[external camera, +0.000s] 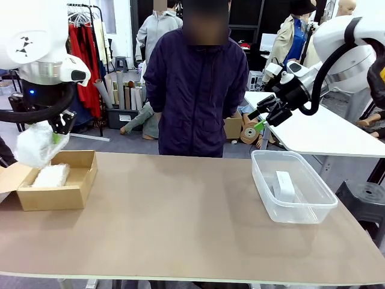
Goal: Separate and place wrapped and unwrapped clocks.
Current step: If the picked Digital clock is wrapped, place it in the Package Box ; if not, place it in the Organizing box.
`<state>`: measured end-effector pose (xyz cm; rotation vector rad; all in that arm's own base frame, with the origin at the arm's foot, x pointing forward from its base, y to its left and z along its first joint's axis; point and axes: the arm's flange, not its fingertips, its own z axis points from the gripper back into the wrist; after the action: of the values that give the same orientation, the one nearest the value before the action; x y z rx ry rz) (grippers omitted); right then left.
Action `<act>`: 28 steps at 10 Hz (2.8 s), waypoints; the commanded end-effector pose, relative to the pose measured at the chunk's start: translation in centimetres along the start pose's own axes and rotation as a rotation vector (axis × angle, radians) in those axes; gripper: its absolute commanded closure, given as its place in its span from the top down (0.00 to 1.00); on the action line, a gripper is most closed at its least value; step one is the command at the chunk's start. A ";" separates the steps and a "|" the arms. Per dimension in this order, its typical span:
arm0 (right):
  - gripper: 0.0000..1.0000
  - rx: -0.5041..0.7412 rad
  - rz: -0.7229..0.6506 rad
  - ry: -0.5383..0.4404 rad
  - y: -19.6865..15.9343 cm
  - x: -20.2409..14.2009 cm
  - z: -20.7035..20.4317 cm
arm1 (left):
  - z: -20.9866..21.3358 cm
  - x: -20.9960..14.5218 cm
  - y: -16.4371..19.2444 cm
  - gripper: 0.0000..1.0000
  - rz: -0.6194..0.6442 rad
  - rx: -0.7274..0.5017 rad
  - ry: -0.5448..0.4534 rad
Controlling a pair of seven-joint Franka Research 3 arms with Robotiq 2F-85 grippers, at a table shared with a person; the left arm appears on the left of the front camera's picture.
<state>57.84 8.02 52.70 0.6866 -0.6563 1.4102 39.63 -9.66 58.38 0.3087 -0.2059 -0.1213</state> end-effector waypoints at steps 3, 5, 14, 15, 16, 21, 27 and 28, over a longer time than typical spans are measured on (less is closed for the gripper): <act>1.00 -0.002 0.003 0.005 0.2 0.1 0.1 | 0.4 -0.3 0.3 0.00 -0.015 0.004 0.001; 1.00 -0.002 0.003 0.005 0.2 0.1 0.1 | 0.4 -0.3 0.3 0.00 -0.015 0.004 0.001; 1.00 -0.002 0.003 0.005 0.2 0.1 0.1 | -4.4 7.3 -1.7 0.00 0.184 -0.111 0.176; 1.00 -0.002 0.003 0.005 0.2 0.1 0.1 | -5.9 8.8 -1.4 0.00 0.187 -0.124 0.157; 1.00 -0.002 0.003 0.005 0.2 0.1 0.1 | -7.2 10.2 -1.1 0.00 0.163 -0.138 0.140; 1.00 -0.002 0.003 0.005 0.2 0.1 0.1 | -12.9 14.4 1.5 0.00 0.105 -0.197 0.060; 1.00 -0.002 0.003 0.005 0.2 0.1 0.1 | -14.8 14.7 1.7 0.00 0.114 -0.185 0.078; 1.00 -0.002 0.003 0.005 0.2 0.1 0.1 | -14.8 14.7 1.7 0.00 0.114 -0.185 0.078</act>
<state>57.84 8.02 52.72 0.6863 -0.6567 1.4104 57.21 -6.21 47.53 0.1084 -0.1169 -0.0051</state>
